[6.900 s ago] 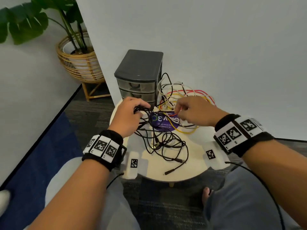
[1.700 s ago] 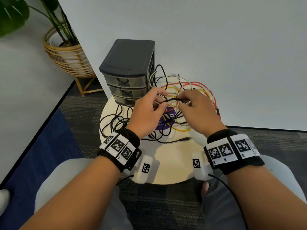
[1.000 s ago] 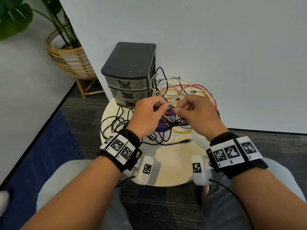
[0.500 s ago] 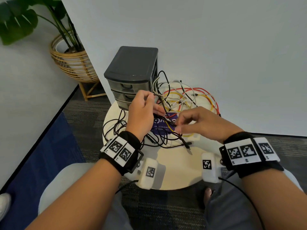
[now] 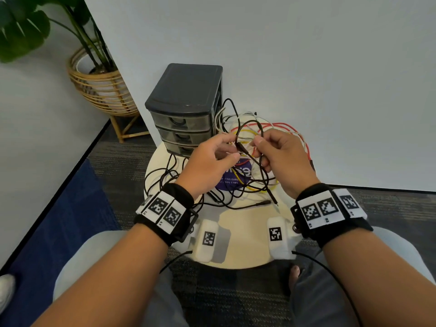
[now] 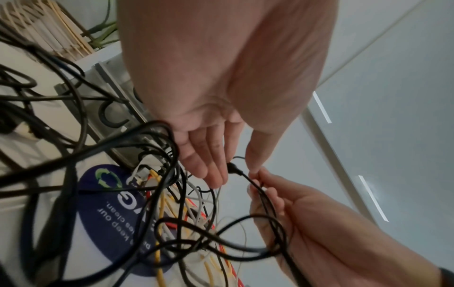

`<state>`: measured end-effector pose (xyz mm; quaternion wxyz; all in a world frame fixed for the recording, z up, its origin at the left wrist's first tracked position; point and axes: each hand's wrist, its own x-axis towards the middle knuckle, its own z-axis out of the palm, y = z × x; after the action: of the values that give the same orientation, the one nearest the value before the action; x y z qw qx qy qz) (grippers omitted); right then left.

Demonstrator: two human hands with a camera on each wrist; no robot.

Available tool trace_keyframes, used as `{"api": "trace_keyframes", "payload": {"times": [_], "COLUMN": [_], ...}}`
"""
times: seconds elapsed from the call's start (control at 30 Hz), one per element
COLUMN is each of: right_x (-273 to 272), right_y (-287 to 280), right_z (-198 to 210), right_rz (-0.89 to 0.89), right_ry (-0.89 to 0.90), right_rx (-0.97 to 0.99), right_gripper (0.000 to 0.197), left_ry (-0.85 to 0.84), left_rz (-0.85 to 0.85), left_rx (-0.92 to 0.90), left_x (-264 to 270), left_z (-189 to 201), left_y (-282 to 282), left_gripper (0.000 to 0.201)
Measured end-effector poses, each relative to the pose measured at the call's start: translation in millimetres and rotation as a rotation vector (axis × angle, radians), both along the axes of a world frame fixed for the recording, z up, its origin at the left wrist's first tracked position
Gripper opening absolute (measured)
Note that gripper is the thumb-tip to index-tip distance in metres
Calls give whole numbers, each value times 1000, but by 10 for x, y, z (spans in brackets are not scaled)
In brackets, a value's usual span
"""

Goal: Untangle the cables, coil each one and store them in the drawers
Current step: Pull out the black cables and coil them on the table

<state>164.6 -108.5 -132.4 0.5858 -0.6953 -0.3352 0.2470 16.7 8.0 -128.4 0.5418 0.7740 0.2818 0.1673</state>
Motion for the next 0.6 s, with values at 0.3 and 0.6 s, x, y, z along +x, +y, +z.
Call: {"api": "trace_keyframes", "payload": {"times": [0.3, 0.6], "right_x": [-85, -109], "right_y": [63, 34], "right_z": [-24, -74], "right_rz": [32, 112], "right_ry": [171, 123], "right_rx": [86, 10], "right_gripper": [21, 20], "left_ry": [62, 60], "left_rz": [-94, -181], "left_rx": [-167, -113], "left_x": [35, -10], "left_z": [51, 38], "left_y": [-178, -152], "left_gripper": [47, 50]}}
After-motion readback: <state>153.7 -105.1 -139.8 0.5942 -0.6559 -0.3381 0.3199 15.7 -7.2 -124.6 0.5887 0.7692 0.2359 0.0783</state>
